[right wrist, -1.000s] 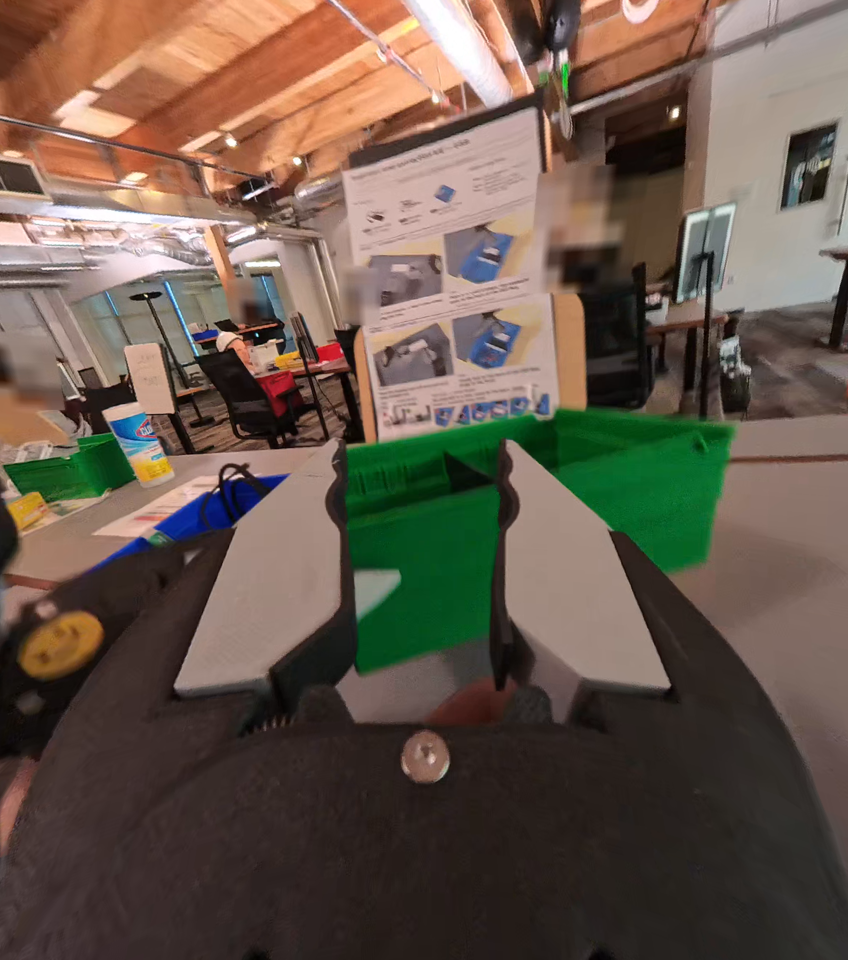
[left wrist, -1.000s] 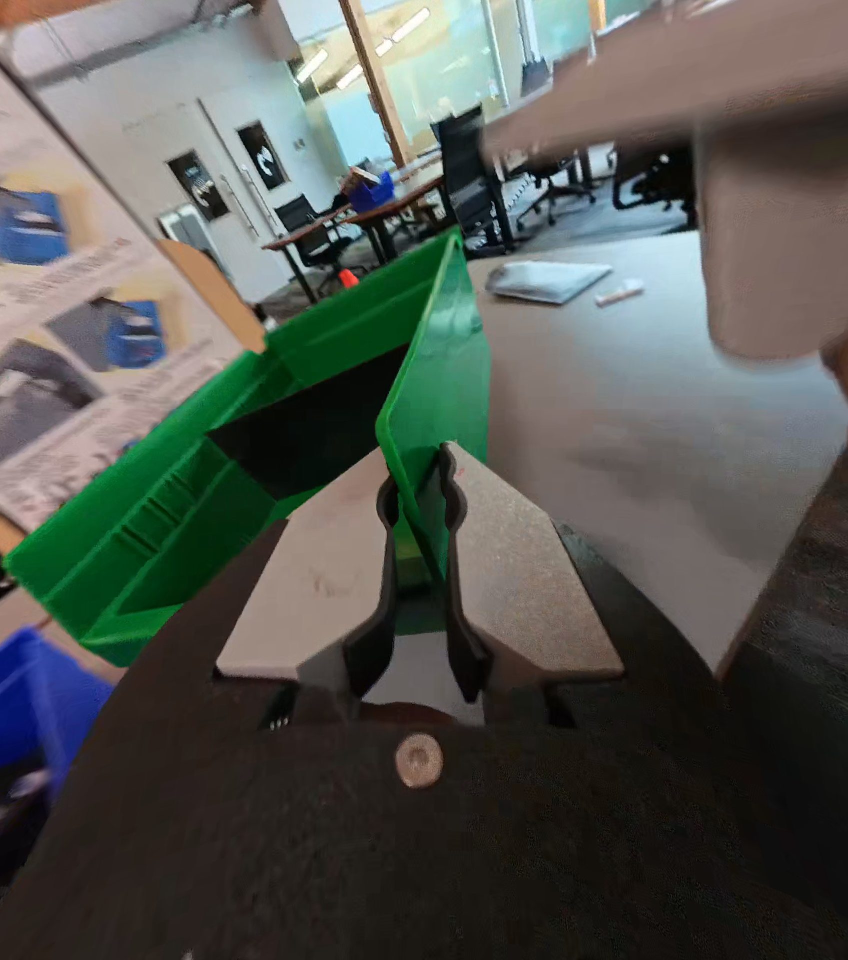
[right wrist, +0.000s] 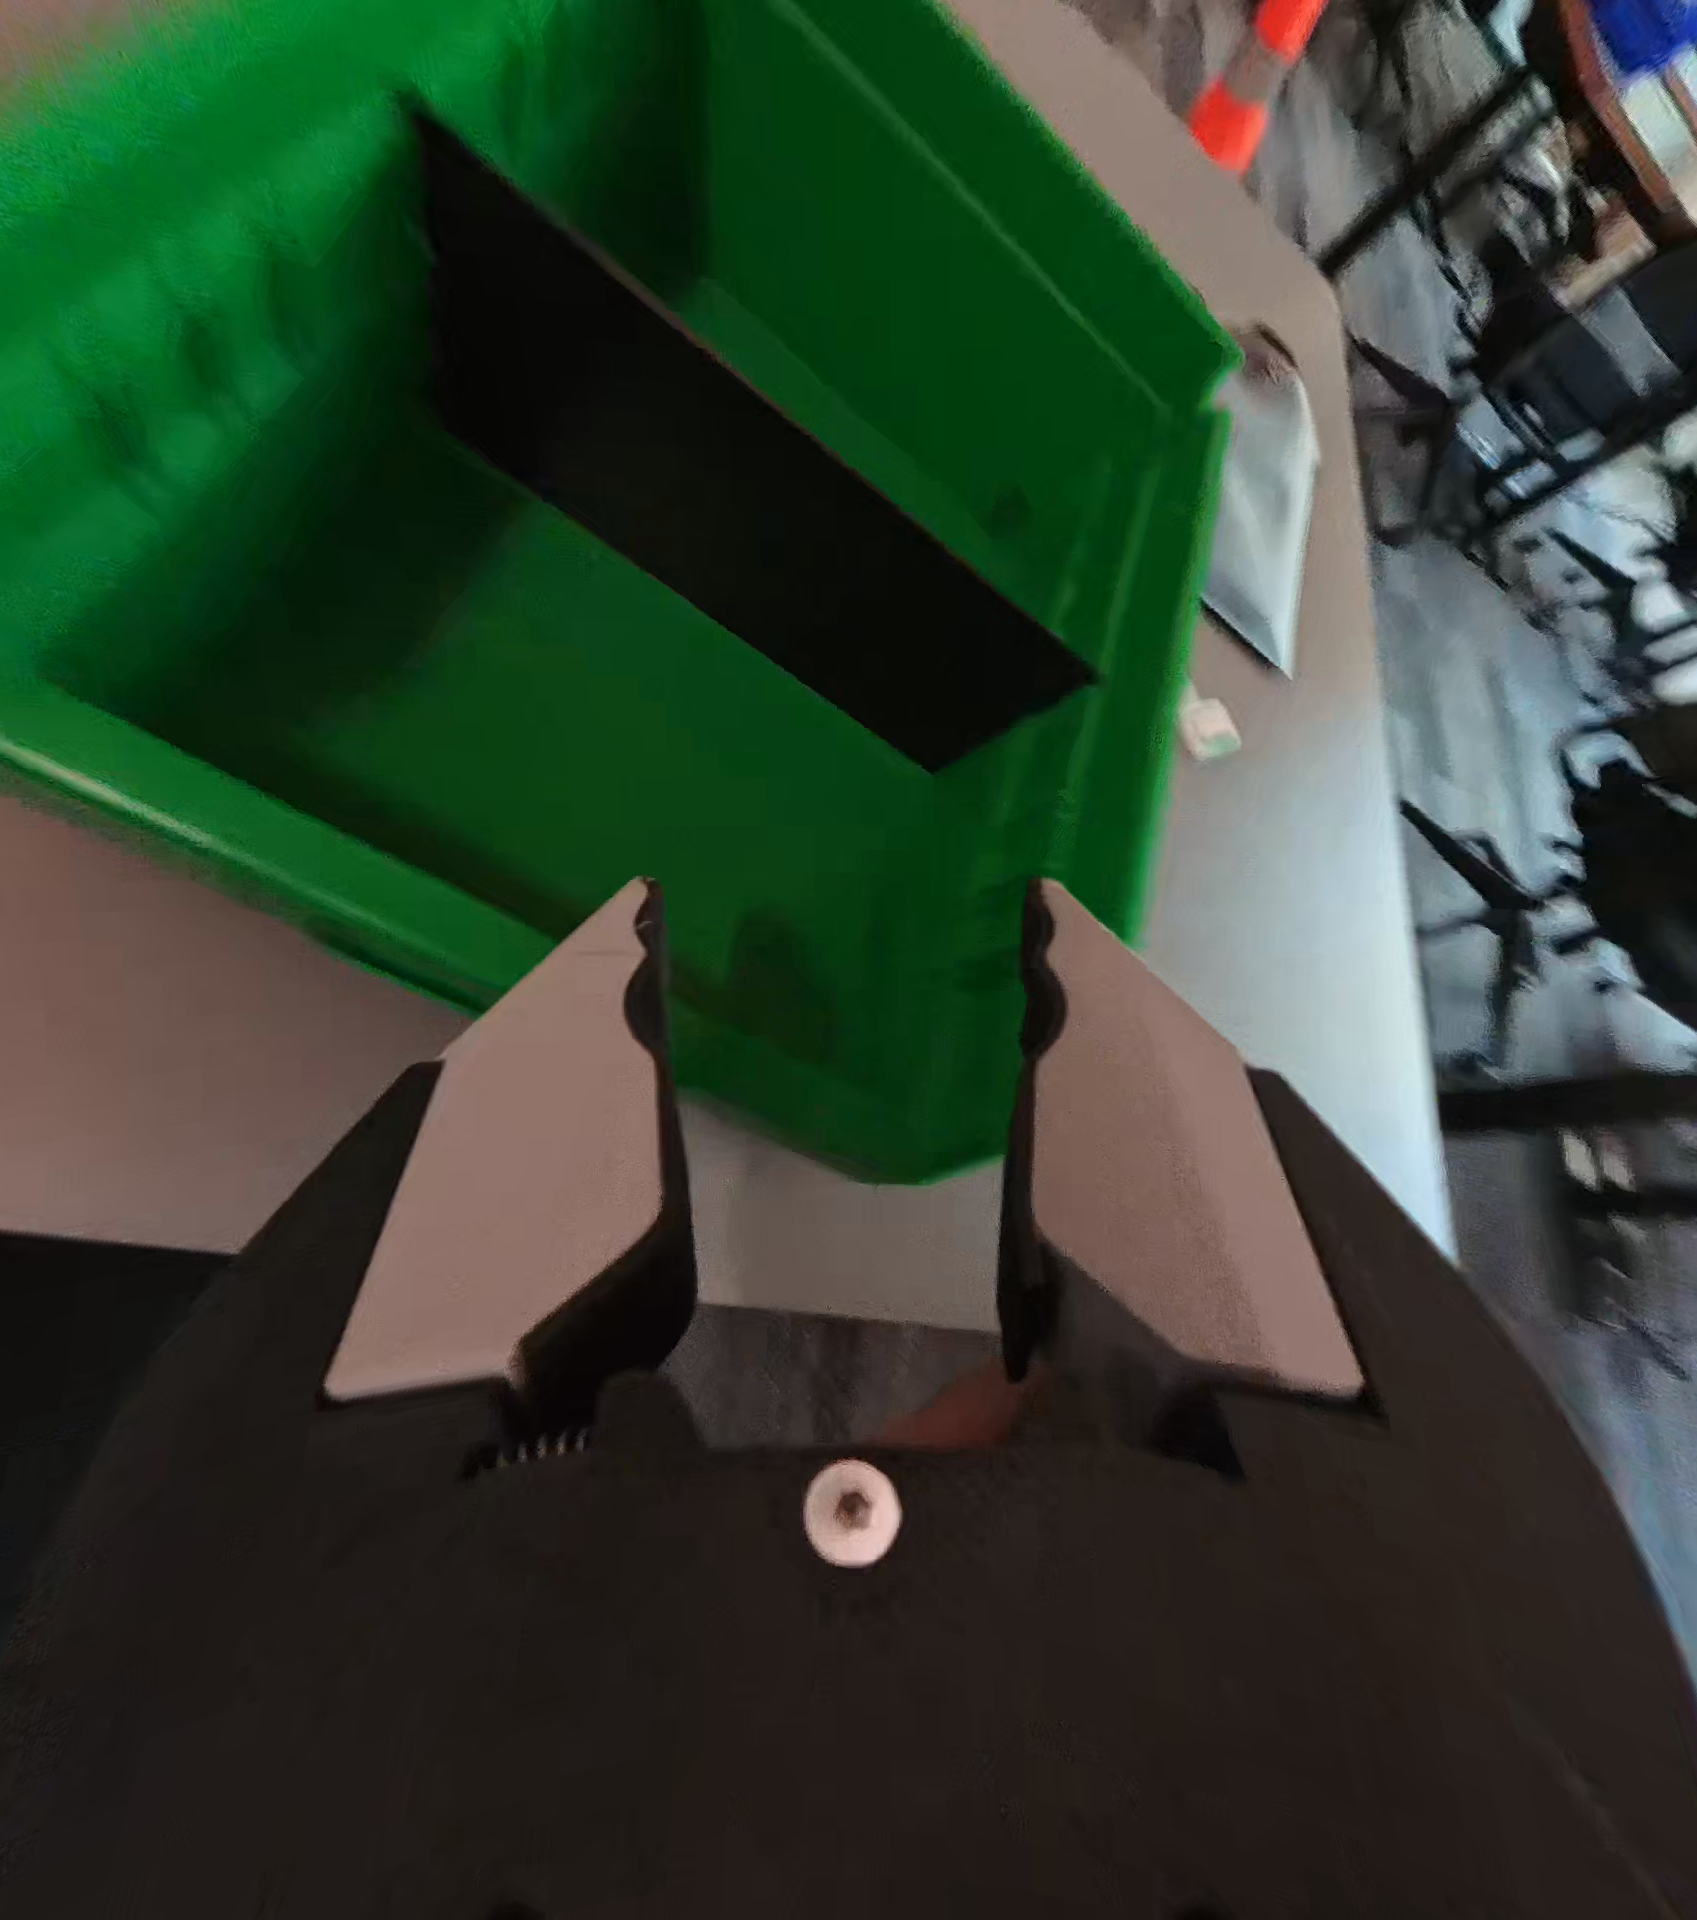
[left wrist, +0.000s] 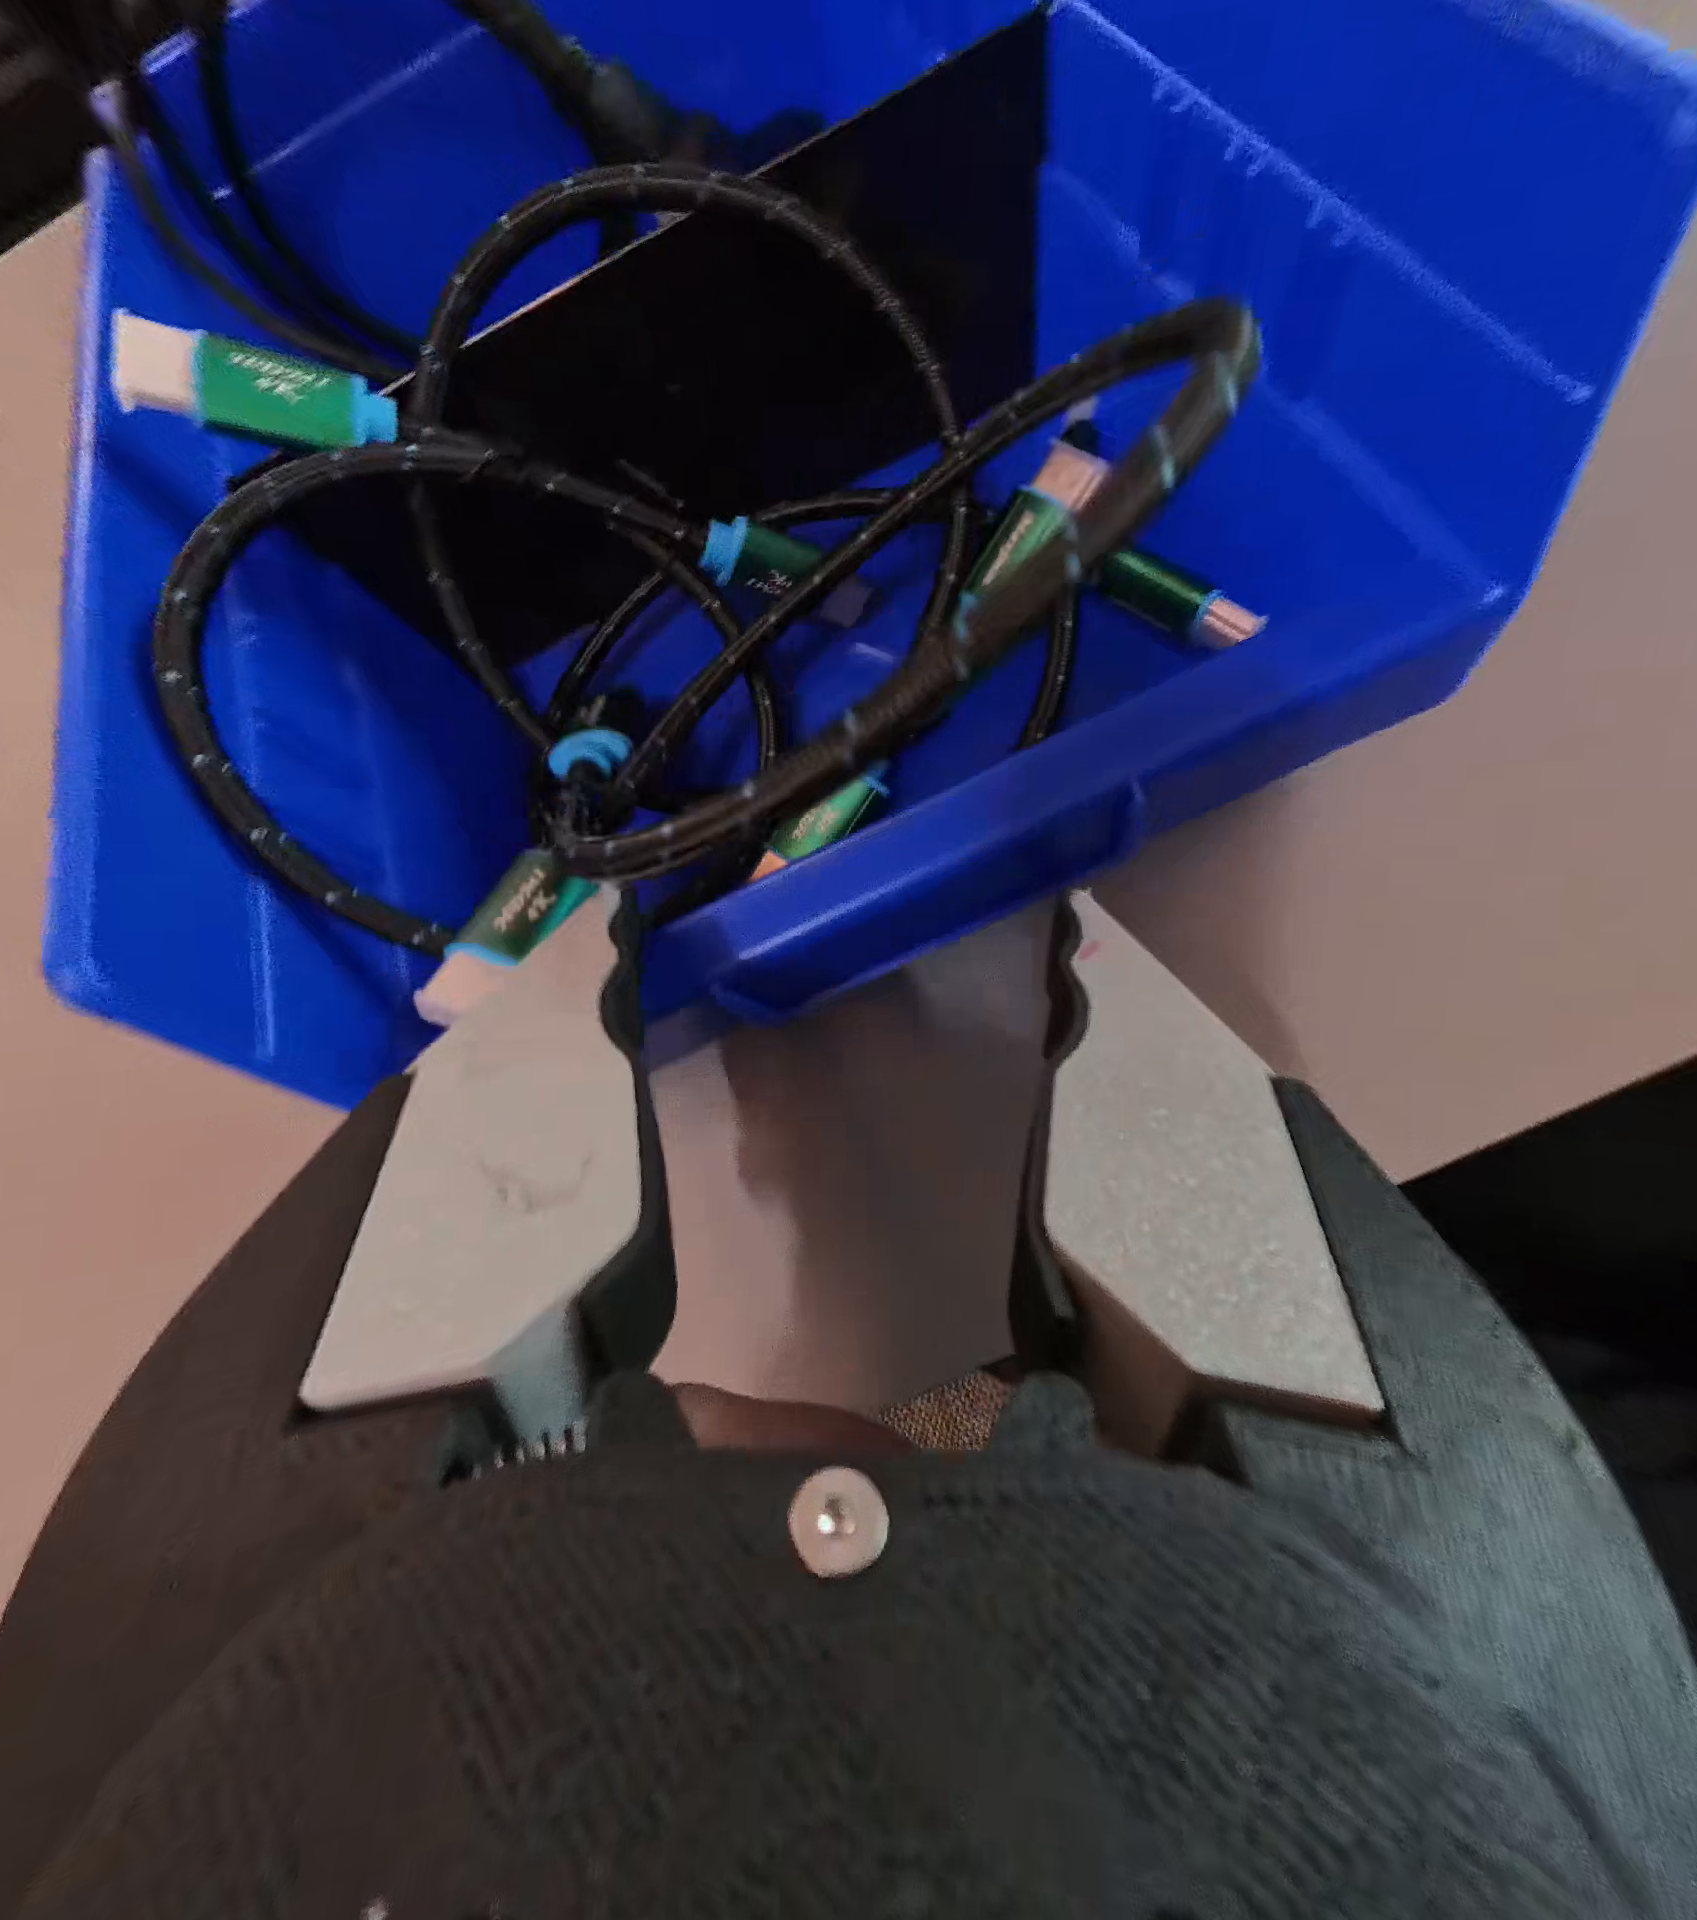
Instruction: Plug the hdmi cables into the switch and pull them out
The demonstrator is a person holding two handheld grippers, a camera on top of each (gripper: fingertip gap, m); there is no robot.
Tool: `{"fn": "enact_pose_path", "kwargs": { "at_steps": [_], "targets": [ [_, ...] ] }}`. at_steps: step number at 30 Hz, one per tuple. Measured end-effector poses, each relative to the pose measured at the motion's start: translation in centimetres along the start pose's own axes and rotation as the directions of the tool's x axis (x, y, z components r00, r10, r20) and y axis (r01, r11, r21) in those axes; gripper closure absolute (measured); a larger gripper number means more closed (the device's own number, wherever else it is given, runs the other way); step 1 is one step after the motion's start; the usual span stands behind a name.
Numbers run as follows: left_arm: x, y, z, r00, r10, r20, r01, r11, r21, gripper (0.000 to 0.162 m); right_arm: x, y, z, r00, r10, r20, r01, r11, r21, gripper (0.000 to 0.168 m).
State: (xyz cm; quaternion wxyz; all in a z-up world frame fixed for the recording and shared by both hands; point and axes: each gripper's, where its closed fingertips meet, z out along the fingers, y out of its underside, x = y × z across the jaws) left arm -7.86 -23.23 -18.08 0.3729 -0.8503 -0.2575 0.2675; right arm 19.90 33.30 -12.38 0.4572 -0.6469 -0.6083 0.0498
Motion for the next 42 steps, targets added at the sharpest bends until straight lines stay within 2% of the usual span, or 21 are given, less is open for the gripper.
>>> {"fn": "enact_pose_path", "kwargs": {
  "at_steps": [2,4,5,7,8,11,12,13,15,17,18,20,23,25,28,32,34,36,38,40,42],
  "targets": [
    [0.9,-0.8,-1.2,1.000,-0.012,-0.024,0.013,0.999,0.048,0.095,-1.4,-2.4,-1.6,0.996,0.055,0.071,-0.066,0.985,0.161,0.099],
    [3.9,-3.0,-2.5,0.995,0.050,-0.084,-0.037,0.989,0.145,0.095,-3.4,-5.4,-3.4,0.975,0.110,0.192,-0.169,0.931,0.323,0.098],
    [5.3,-4.2,-2.9,0.992,0.100,-0.077,-0.084,0.977,0.195,0.096,-4.9,-6.6,-3.9,0.952,0.131,0.277,-0.229,0.905,0.358,0.097],
    [8.2,-6.4,-2.6,0.980,0.191,-0.048,-0.173,0.953,0.247,0.099,-7.5,-7.6,-3.2,0.906,0.167,0.388,-0.299,0.902,0.312,0.085],
    [9.2,-7.3,-1.9,0.978,0.204,-0.035,-0.189,0.949,0.253,0.100,-7.6,-7.4,-1.7,0.914,0.198,0.354,-0.300,0.918,0.261,0.081],
    [10.4,-9.4,1.4,0.991,0.137,0.001,-0.133,0.959,0.252,0.104,-5.3,-5.7,2.9,0.970,0.225,0.093,-0.238,0.954,0.183,0.084],
    [9.3,-9.8,2.3,0.989,0.128,0.080,-0.145,0.955,0.258,0.118,-5.5,-5.6,3.6,0.970,0.224,0.098,-0.239,0.953,0.184,0.081],
    [8.1,-9.9,2.9,0.978,0.136,0.158,-0.174,0.950,0.261,0.136,-6.1,-5.9,3.6,0.956,0.248,0.155,-0.277,0.938,0.208,0.099],
    [7.6,-9.7,3.2,0.982,0.113,0.153,-0.152,0.948,0.278,0.138,-7.9,-6.3,3.2,0.922,0.247,0.297,-0.318,0.922,0.221,0.152],
    [4.7,-8.6,2.3,0.967,0.061,0.246,-0.127,0.956,0.265,0.155,-8.0,-6.4,3.1,0.935,0.219,0.281,-0.291,0.924,0.249,0.159],
    [3.3,-7.8,1.9,0.973,0.022,0.231,-0.090,0.953,0.290,0.158,-7.9,-6.4,3.1,0.954,0.185,0.237,-0.246,0.934,0.260,0.163],
    [1.1,-6.3,0.9,0.980,-0.039,0.193,-0.022,0.952,0.305,0.156,-8.2,-6.5,3.0,0.978,0.117,0.173,-0.163,0.946,0.280,0.166],
    [-1.2,-4.5,-0.4,0.966,-0.067,0.249,-0.009,0.956,0.294,0.154,-9.3,-7.2,2.7,0.969,0.126,0.211,-0.187,0.936,0.298,0.166],
    [-1.3,-4.2,-0.9,0.966,-0.088,0.245,0.015,0.957,0.289,0.158,-9.5,-7.7,3.0,0.964,0.162,0.213,-0.222,0.928,0.301,0.166],
    [-0.5,-4.3,-1.1,0.959,-0.057,0.276,-0.013,0.970,0.244,0.157,-9.3,-8.2,3.9,0.980,0.168,0.110,-0.194,0.934,0.300,0.166],
    [0.7,-4.7,-1.1,0.978,-0.066,0.197,0.015,0.968,0.250,0.151,-9.9,-8.9,4.2,0.986,0.163,0.022,-0.163,0.949,0.270,0.165],
    [1.0,-5.3,-2.3,0.984,-0.053,0.172,0.005,0.963,0.268,0.152,-10.0,-9.2,4.3,0.988,0.156,-0.006,-0.149,0.952,0.266,0.164],
    [1.6,-6.8,-4.8,0.992,-0.022,0.126,-0.019,0.950,0.310,0.143,-9.8,-9.2,4.3,0.986,0.165,-0.008,-0.156,0.951,0.265,0.164],
    [1.6,-8.4,-7.8,0.996,0.033,0.088,-0.062,0.937,0.345,0.136,-9.2,-9.3,3.6,0.987,0.160,-0.029,-0.146,0.948,0.284,0.152],
    [-0.8,-10.2,-10.1,0.987,0.085,0.137,-0.129,0.927,0.352,0.136,-9.2,-10.1,1.8,0.988,0.157,0.004,-0.149,0.925,0.348,0.133],
    [-4.1,-11.9,-10.5,0.979,0.102,0.179,-0.157,0.932,0.327,0.136,-9.8,-11.3,-0.1,0.982,0.166,0.089,-0.188,0.893,0.408,0.131]
  ]
}}
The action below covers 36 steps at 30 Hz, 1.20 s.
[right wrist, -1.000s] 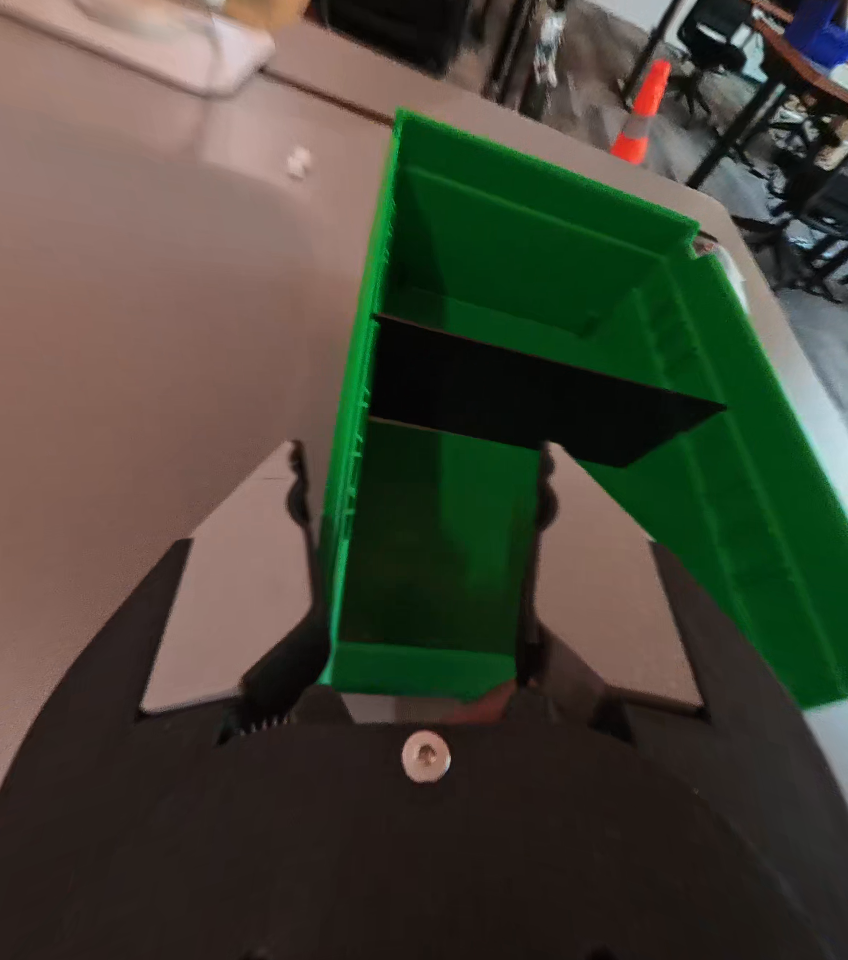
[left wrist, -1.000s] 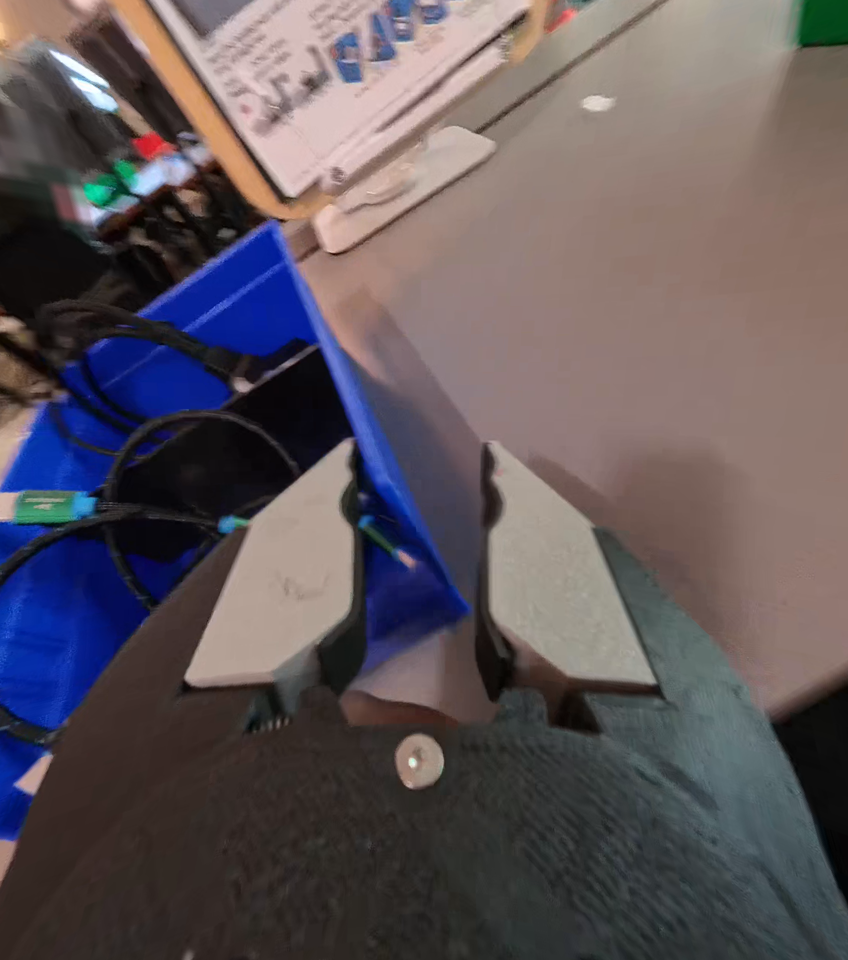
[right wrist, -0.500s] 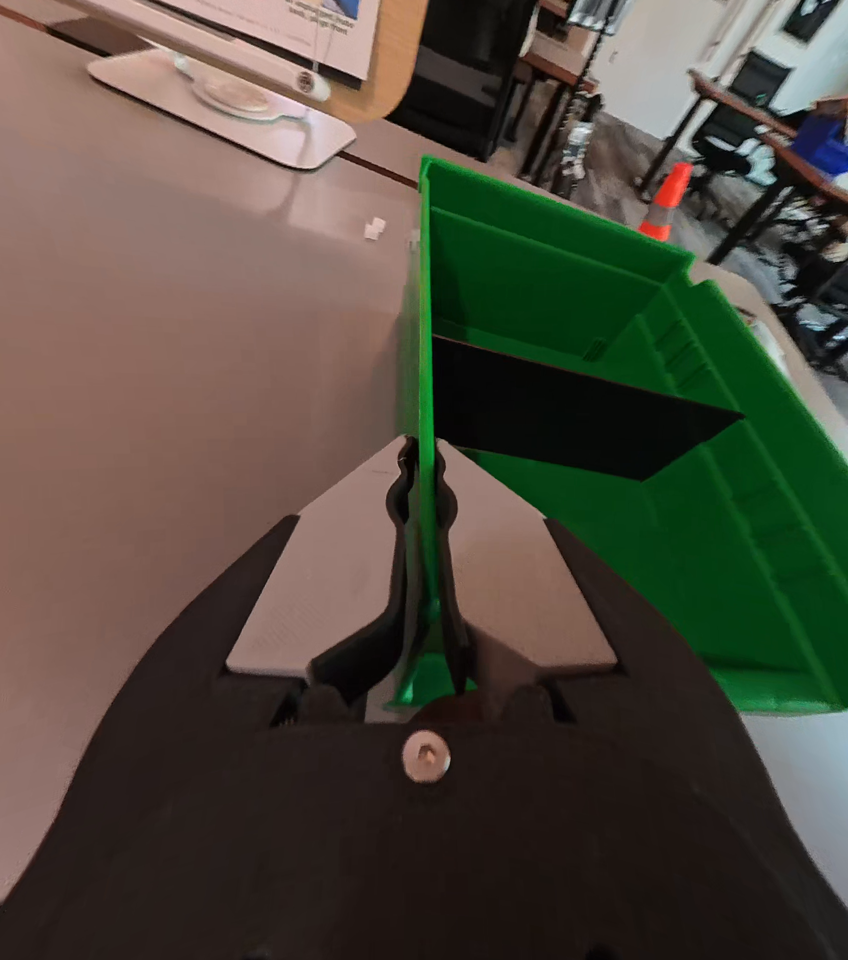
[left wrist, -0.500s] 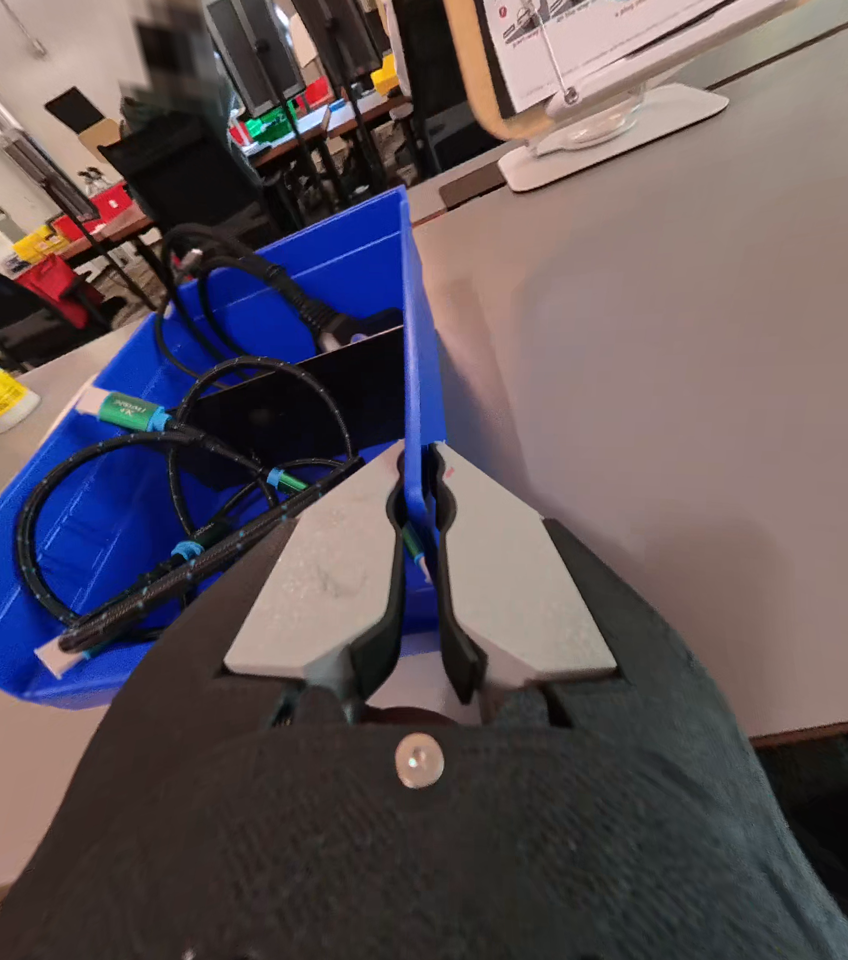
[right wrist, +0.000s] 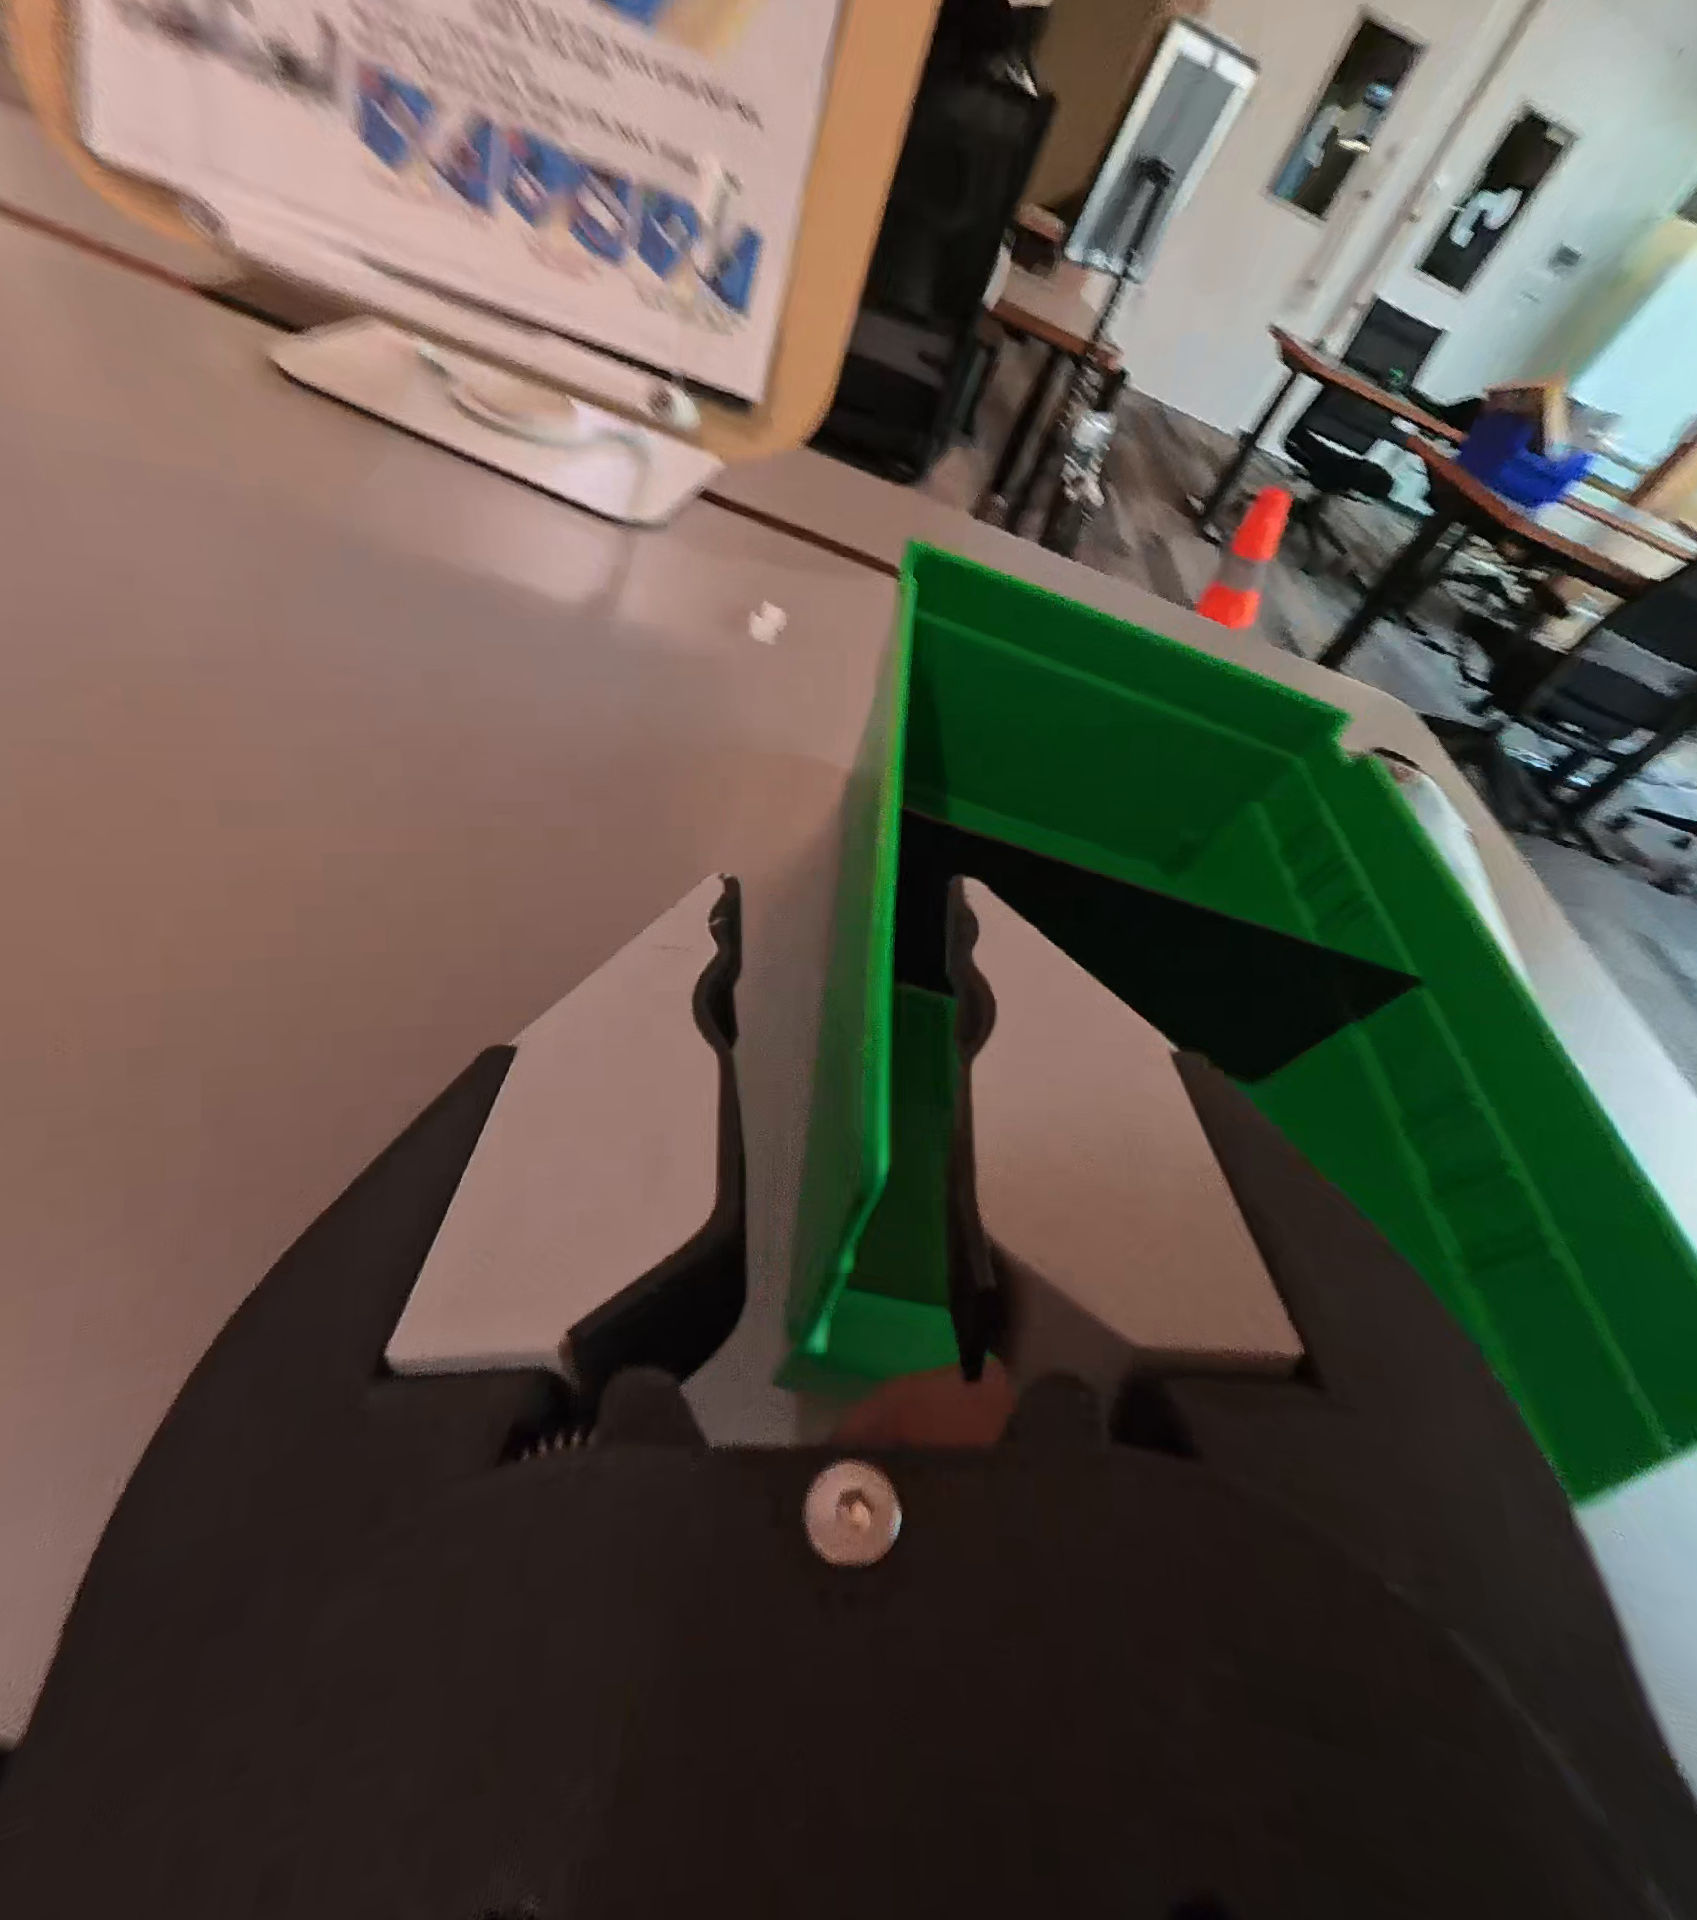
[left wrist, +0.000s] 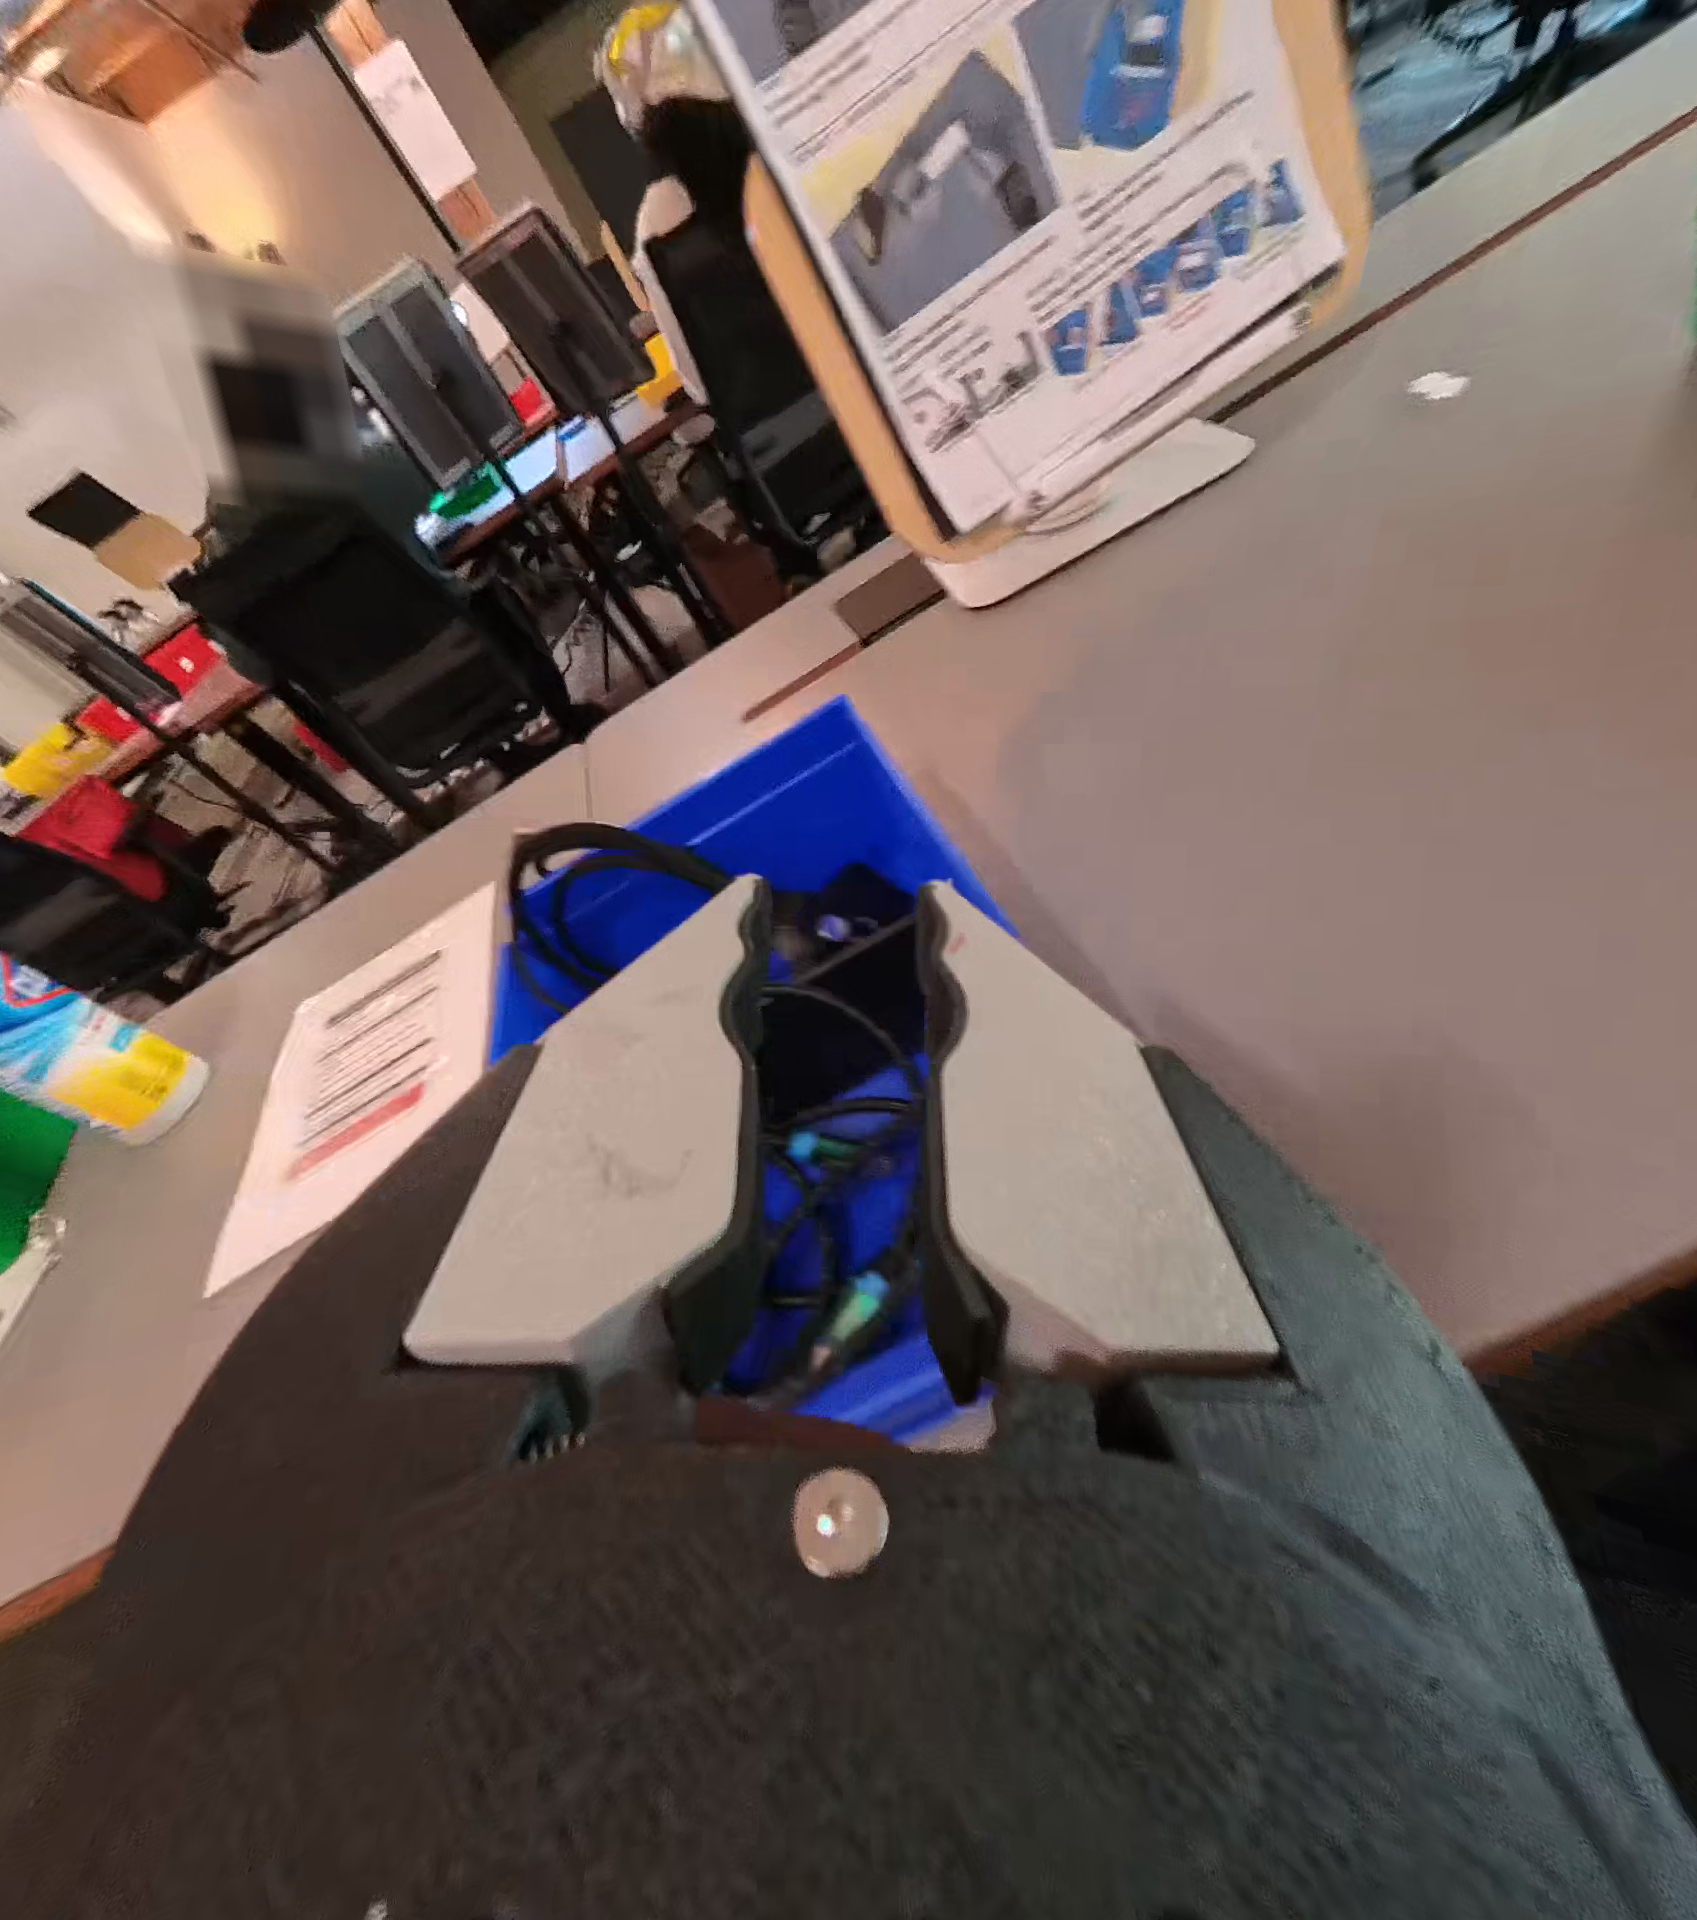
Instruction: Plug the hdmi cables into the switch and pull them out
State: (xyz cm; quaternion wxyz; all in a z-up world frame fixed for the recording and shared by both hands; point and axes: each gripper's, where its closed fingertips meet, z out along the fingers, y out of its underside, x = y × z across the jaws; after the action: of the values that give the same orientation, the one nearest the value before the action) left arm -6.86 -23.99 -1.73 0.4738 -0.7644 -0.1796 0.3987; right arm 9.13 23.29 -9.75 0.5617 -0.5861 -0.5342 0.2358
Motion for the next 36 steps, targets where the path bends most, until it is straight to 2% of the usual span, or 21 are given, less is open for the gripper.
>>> {"fn": "enact_pose_path", "kwargs": {
  "at_steps": [2,4,5,7,10,13,15,16,19,21,22,24,26,27,30,33,36],
  "targets": [
    [-2.3,0.7,3.0,0.998,-0.050,-0.047,0.045,0.994,-0.102,0.133,-1.3,-1.4,-0.9,0.997,0.034,0.075,-0.038,0.998,0.048,0.131],
    [-2.5,2.7,7.1,0.960,-0.209,-0.187,0.158,0.953,-0.258,0.116,-2.8,-2.1,-1.3,0.991,0.022,0.133,-0.031,0.998,0.061,0.128],
    [-2.7,3.7,9.3,0.930,-0.300,-0.214,0.222,0.920,-0.323,0.114,-3.5,-2.3,-1.4,0.989,0.006,0.149,-0.015,0.998,0.063,0.127],
    [-3.9,6.3,13.4,0.891,-0.416,-0.182,0.304,0.845,-0.441,0.114,-4.7,-2.6,-1.6,0.983,-0.027,0.183,0.013,0.997,0.074,0.125],
    [-5.3,10.3,17.6,0.883,-0.463,-0.081,0.341,0.750,-0.567,0.113,-6.3,-3.0,-2.2,0.970,-0.053,0.237,0.030,0.995,0.099,0.125],
    [-5.0,12.9,20.0,0.870,-0.491,-0.046,0.346,0.674,-0.653,0.112,-7.0,-2.9,-2.5,0.962,-0.061,0.265,0.035,0.994,0.103,0.125],
    [-3.7,13.3,21.1,0.836,-0.546,-0.057,0.370,0.636,-0.677,0.114,-7.6,-2.7,-2.6,0.953,-0.056,0.297,0.027,0.995,0.100,0.125],
    [-3.0,13.0,21.6,0.811,-0.581,-0.074,0.390,0.630,-0.671,0.125,-8.1,-2.6,-2.7,0.946,-0.056,0.320,0.026,0.995,0.099,0.125],
    [-2.6,12.2,22.0,0.824,-0.560,-0.089,0.383,0.665,-0.641,0.131,-9.0,-2.2,-3.0,0.932,-0.093,0.350,0.062,0.993,0.098,0.126],
    [-3.6,10.6,21.3,0.866,-0.492,-0.093,0.349,0.726,-0.592,0.149,-9.3,-2.2,-3.6,0.925,-0.126,0.359,0.091,0.989,0.114,0.129],
    [-4.7,9.5,20.7,0.912,-0.403,-0.079,0.297,0.779,-0.552,0.149,-9.6,-2.3,-4.0,0.920,-0.145,0.365,0.106,0.986,0.126,0.132],
    [-6.8,7.1,19.0,0.988,-0.144,-0.059,0.096,0.860,-0.501,0.149,-9.8,-2.8,-4.7,0.917,-0.179,0.356,0.130,0.979,0.159,0.135],
    [-7.8,3.9,16.9,0.999,0.039,-0.038,-0.052,0.890,-0.453,0.150,-10.3,-3.3,-5.2,0.914,-0.191,0.359,0.131,0.974,0.183,0.138],
    [-8.0,2.1,15.9,0.996,0.082,-0.028,-0.086,0.904,-0.419,0.150,-10.7,-3.5,-5.5,0.909,-0.187,0.372,0.124,0.974,0.187,0.138],
    [-6.7,-4.3,12.8,0.993,0.101,-0.065,-0.114,0.957,-0.267,0.150,-12.2,-4.0,-6.3,0.888,-0.168,0.429,0.095,0.978,0.187,0.139],
    [-3.4,-10.0,9.5,0.979,0.117,-0.164,-0.139,0.982,-0.126,0.150,-13.5,-4.7,-7.3,0.868,-0.172,0.465,0.085,0.976,0.203,0.139],
    [1.0,-13.2,7.2,0.945,0.147,-0.293,-0.166,0.985,-0.040,0.150,-14.6,-5.6,-8.1,0.850,-0.161,0.501,0.060,0.975,0.213,0.139]
  ]
}}
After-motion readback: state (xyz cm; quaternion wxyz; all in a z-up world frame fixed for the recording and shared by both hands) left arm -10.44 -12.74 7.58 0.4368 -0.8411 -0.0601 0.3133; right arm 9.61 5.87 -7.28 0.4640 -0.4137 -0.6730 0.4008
